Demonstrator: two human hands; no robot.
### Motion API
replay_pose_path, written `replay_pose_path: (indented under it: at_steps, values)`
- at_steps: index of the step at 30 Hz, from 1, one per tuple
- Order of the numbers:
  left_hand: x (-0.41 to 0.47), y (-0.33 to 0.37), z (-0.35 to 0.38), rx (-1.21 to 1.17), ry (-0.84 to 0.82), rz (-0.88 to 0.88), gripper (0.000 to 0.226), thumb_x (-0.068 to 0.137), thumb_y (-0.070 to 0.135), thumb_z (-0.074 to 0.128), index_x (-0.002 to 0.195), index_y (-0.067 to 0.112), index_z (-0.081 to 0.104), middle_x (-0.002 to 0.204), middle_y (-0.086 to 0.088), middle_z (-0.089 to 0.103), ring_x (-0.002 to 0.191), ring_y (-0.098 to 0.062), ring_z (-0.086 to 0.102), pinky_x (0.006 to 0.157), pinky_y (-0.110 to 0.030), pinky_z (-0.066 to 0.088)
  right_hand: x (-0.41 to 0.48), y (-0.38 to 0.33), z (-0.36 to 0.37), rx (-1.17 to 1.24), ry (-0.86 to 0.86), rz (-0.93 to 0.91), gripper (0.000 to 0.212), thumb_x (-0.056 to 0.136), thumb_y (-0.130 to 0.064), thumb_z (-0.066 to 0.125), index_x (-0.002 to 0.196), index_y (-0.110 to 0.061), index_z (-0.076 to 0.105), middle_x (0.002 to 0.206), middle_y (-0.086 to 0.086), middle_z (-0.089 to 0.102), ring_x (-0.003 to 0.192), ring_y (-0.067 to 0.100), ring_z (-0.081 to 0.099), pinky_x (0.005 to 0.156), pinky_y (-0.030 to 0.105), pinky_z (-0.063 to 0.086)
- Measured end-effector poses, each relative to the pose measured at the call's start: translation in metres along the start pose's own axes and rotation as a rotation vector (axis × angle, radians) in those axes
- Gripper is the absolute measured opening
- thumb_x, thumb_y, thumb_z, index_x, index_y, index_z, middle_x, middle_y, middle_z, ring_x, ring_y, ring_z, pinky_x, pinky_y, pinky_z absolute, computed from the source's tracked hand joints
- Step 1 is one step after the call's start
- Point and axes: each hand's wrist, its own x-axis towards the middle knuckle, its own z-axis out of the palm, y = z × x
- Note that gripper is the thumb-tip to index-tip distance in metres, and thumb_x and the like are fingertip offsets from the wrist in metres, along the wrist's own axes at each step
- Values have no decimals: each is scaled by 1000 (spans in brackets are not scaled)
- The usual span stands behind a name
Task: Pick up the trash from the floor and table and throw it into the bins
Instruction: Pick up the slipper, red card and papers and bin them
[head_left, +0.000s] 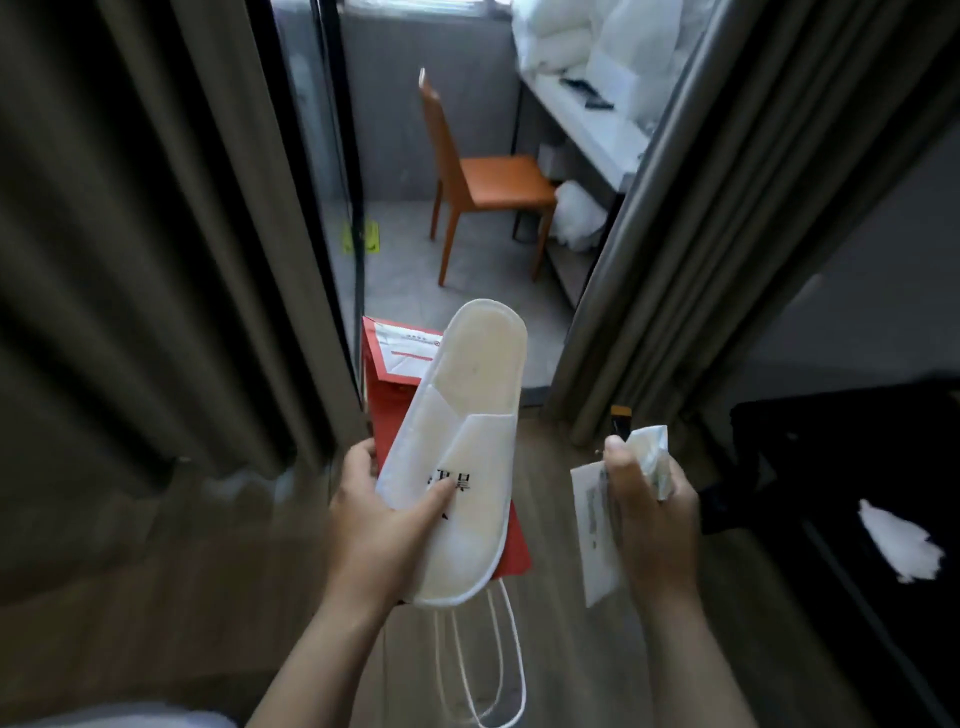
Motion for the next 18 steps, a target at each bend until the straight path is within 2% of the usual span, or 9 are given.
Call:
replay_pose_path:
  at_steps: [2, 6, 8, 11, 15, 18]
  values:
    - [-9, 41, 7, -43, 14, 75, 58, 65, 26, 85, 113, 24, 54, 94, 13, 65, 84, -2, 63, 66, -20, 47, 13, -41, -19, 53, 33, -53, 39, 83, -34, 68, 60, -18, 41, 53, -7, 40, 50, 6, 40, 48, 22, 35]
    - [-25, 117, 25, -166, -10, 219, 60, 66, 24, 85, 116, 23, 53, 94, 15, 64, 82, 4, 61, 60, -10, 44, 32, -104, -63, 59, 131, -125, 35, 89, -29, 65, 63, -15, 45, 55, -7, 46, 51, 4, 45, 52, 23, 40]
    - [-32, 148, 35, -204, -47, 290, 60, 67, 28, 84, 115, 30, 47, 94, 19, 60, 82, 3, 59, 57, -10, 44, 37, -129, -82, 80, 172, -152, 34, 88, -32, 66, 64, -16, 48, 52, -11, 48, 50, 3, 47, 53, 24, 43]
    - [-42, 194, 46, -250, -140, 379, 64, 69, 30, 82, 117, 36, 41, 91, 24, 54, 80, 2, 56, 59, -17, 45, 35, -169, -107, 61, 268, -181, 32, 87, -36, 65, 66, -17, 51, 52, -12, 50, 47, -1, 48, 53, 22, 39]
    - [-48, 238, 59, -318, -266, 495, 63, 68, 34, 82, 115, 40, 41, 91, 23, 54, 81, 4, 54, 60, -17, 42, 25, -213, -133, 81, 405, -285, 36, 81, -44, 71, 61, -23, 49, 60, -3, 50, 59, 14, 50, 60, 32, 41]
    - [-53, 260, 64, -364, -381, 536, 63, 66, 34, 83, 114, 41, 42, 91, 23, 55, 83, 6, 54, 65, -21, 43, 4, -233, -143, 55, 527, -350, 39, 69, -56, 65, 61, -23, 47, 62, 0, 48, 60, 17, 47, 59, 33, 39]
